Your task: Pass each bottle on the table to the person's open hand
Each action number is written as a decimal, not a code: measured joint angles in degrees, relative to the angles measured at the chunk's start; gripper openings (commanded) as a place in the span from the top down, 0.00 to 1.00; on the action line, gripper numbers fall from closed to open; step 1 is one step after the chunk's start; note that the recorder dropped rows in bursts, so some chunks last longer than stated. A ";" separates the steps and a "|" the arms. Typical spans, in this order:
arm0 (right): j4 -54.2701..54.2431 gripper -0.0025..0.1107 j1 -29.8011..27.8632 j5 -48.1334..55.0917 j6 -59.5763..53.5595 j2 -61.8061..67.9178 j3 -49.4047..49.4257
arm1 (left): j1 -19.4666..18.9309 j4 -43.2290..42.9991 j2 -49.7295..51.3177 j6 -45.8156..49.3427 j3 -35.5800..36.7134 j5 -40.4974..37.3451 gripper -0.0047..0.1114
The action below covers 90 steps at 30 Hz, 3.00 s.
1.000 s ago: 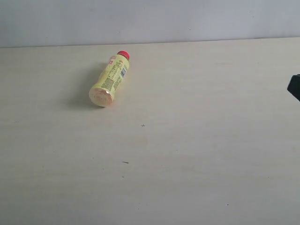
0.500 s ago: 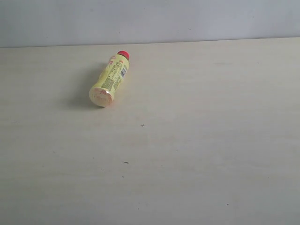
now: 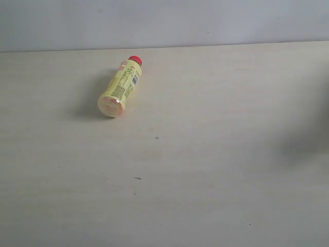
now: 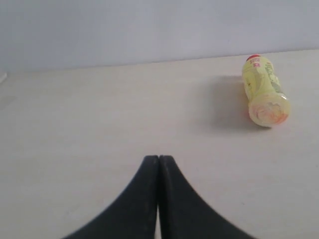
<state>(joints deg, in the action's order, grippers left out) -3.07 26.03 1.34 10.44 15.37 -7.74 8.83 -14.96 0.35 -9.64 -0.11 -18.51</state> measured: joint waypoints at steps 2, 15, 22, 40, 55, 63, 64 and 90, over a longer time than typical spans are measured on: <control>0.00 0.98 0.00 0.00 0.00 0.00 0.00 | 0.00 -0.24 0.00 0.24 0.15 4.19 0.94; 0.00 0.98 0.00 0.00 0.00 0.00 0.00 | 0.00 5.80 0.18 -24.30 -1.01 50.68 0.96; 0.00 0.98 0.00 0.00 0.00 0.00 0.00 | 0.00 6.70 22.34 -19.51 -24.89 47.88 0.96; 0.00 0.98 0.00 0.00 0.00 0.00 0.00 | 20.10 5.41 120.50 1.70 -97.22 -24.37 0.16; 0.00 0.98 0.00 0.00 0.00 0.00 0.00 | 20.67 7.97 133.26 3.26 -116.78 -34.87 0.21; 0.00 0.98 0.00 0.00 0.00 0.00 0.00 | 17.45 11.48 139.76 3.26 -121.99 -39.66 0.21; 0.00 0.98 0.00 0.00 0.00 0.00 0.00 | 16.92 12.38 140.14 3.58 -121.99 -39.66 0.21; 0.00 0.98 0.00 0.00 0.09 0.00 0.00 | 16.09 14.96 143.70 9.64 -122.26 -36.01 0.76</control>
<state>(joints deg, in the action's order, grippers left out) -3.07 26.03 1.34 10.53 15.37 -7.74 24.92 0.00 144.05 0.00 -122.38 -54.52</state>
